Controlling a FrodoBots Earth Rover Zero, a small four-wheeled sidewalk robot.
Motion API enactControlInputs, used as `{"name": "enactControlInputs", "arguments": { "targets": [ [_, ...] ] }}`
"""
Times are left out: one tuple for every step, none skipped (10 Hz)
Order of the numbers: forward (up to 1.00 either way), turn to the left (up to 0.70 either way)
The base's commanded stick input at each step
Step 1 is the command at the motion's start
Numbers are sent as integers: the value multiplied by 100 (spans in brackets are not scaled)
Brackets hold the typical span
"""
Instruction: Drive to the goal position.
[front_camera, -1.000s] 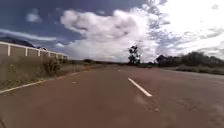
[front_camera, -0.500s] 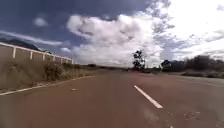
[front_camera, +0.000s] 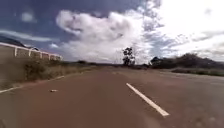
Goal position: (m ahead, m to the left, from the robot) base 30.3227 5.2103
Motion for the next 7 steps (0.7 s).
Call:
{"name": "enactControlInputs", "arguments": {
  "targets": [
    [100,0],
    [100,0],
    [100,0],
    [100,0],
    [100,0],
    [100,0],
    [100,0]
  ]
}}
